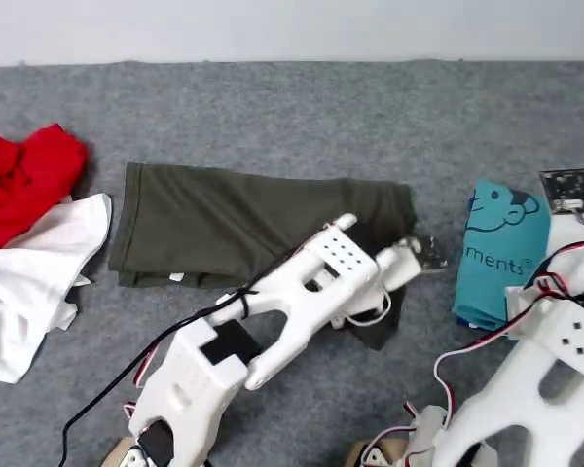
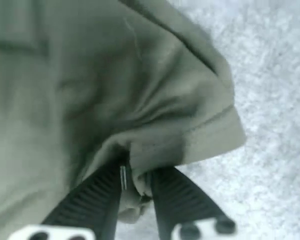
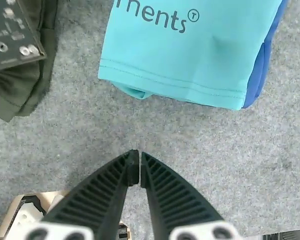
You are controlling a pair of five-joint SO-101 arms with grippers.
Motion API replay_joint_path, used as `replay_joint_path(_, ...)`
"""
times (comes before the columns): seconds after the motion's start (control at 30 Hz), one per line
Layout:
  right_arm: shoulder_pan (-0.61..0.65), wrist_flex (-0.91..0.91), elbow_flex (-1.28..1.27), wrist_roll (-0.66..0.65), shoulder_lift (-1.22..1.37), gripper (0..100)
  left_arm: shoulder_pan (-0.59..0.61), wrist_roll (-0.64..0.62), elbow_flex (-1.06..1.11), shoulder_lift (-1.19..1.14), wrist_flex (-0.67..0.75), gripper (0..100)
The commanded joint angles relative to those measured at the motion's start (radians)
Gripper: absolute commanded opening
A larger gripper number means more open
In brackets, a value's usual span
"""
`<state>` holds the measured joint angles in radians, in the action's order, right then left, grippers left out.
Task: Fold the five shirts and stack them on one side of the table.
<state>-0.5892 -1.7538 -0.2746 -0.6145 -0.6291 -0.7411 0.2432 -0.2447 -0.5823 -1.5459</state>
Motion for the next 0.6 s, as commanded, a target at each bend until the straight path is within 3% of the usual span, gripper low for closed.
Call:
replay_joint_path(0.0,-0.015,-0.033,0.006,-0.003,-0.028,0.9,0.052,0.015,-0.088,0.106,-0.015,1)
replay_joint_path(0.57,-0.012,-0.022,0.005,-0.006,-0.027,0.9,0.236,0.009,-0.124,-0.009,0.264,4)
